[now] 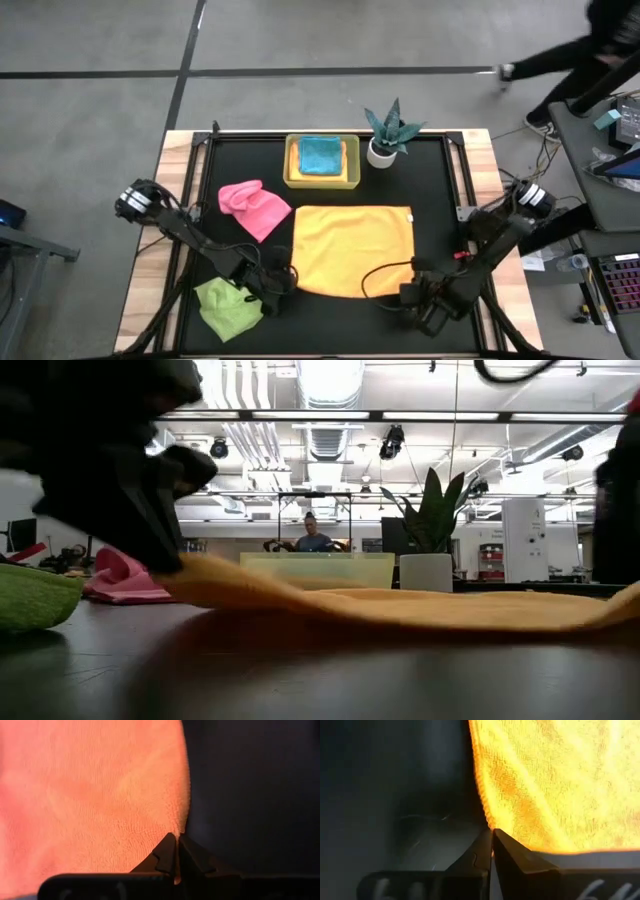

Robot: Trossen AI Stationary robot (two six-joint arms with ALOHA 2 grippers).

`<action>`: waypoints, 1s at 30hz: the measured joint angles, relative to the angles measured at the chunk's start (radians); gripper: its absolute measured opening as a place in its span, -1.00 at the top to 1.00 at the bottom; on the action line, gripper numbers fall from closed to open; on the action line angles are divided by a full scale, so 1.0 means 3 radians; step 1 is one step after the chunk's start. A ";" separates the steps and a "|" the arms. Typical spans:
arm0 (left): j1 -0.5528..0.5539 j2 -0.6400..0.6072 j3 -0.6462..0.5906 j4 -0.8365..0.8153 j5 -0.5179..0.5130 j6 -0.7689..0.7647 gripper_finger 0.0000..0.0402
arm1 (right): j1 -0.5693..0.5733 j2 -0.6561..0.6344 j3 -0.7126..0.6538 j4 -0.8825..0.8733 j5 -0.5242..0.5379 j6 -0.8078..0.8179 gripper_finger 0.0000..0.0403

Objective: Fold microfiber towels
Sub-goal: Fold the orange microfiber cloth

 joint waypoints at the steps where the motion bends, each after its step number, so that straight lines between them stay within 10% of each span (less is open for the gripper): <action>1: 0.0001 -0.0051 0.0000 -0.0001 0.0067 0.0001 1.00 | -0.0005 -0.0063 0.0012 -0.0017 -0.0054 -0.0015 0.96; 10: 0.0007 -0.0564 -0.0006 -0.0117 0.0980 -0.0002 1.00 | -0.0059 -0.0662 0.0009 0.0008 -0.0284 0.0152 0.96; 30: 0.0988 -0.0767 -0.0035 -0.1164 0.0520 0.0672 1.00 | -0.1172 -0.0888 -0.0118 -0.0436 0.0304 -0.0209 0.96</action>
